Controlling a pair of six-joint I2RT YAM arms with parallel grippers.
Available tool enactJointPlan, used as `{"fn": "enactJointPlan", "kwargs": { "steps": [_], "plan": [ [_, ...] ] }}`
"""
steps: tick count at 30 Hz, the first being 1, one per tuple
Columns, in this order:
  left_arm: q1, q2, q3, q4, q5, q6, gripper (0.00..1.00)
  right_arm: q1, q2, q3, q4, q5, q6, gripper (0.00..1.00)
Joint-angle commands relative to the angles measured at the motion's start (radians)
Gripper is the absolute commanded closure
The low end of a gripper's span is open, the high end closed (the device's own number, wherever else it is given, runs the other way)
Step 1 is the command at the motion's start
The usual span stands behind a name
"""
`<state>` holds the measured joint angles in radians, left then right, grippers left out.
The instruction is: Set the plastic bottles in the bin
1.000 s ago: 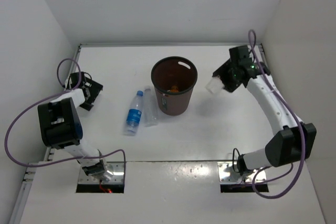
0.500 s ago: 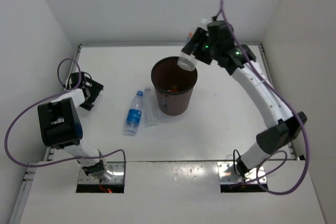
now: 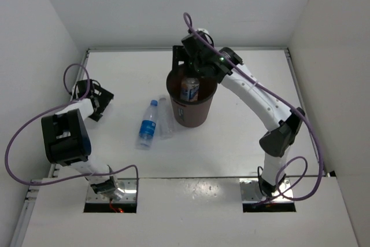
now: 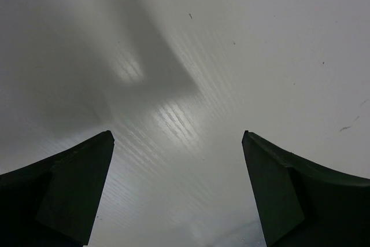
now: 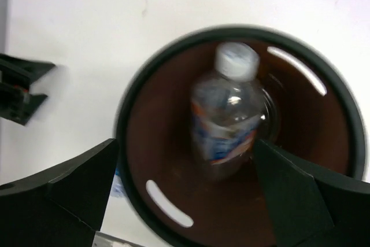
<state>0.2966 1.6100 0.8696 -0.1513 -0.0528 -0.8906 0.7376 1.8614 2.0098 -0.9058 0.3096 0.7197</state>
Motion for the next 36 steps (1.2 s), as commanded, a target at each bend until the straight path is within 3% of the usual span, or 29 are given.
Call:
{"fn": "enactJointPlan", "kwargs": {
  "steps": [1,5,9,14,17,23,36],
  "plan": [
    [0.013,-0.056,-0.007,0.041,-0.024,0.05,0.0,0.009,-0.048,0.147,0.016,0.082,-0.04,0.0],
    [0.004,-0.088,-0.041,0.171,0.036,0.045,0.0,0.009,-0.126,0.097,0.091,0.114,-0.04,0.0],
    [-0.121,-0.07,0.119,0.199,0.088,0.166,0.0,-0.009,-0.237,-0.112,0.225,0.114,-0.031,0.0],
    [-0.232,-0.1,0.27,0.035,0.047,0.393,0.0,-0.018,-0.246,-0.138,0.235,0.092,-0.031,0.0],
    [-0.254,-0.167,0.177,0.021,0.06,0.412,0.0,-0.018,-0.269,-0.183,0.235,0.092,-0.031,0.0],
    [-0.324,-0.252,0.019,0.041,0.226,0.571,0.0,-0.036,-0.321,-0.264,0.28,0.082,-0.04,0.0],
    [-0.465,-0.315,-0.084,-0.005,0.28,0.697,0.0,-0.046,-0.386,-0.365,0.341,0.02,-0.031,0.0]
  ]
}}
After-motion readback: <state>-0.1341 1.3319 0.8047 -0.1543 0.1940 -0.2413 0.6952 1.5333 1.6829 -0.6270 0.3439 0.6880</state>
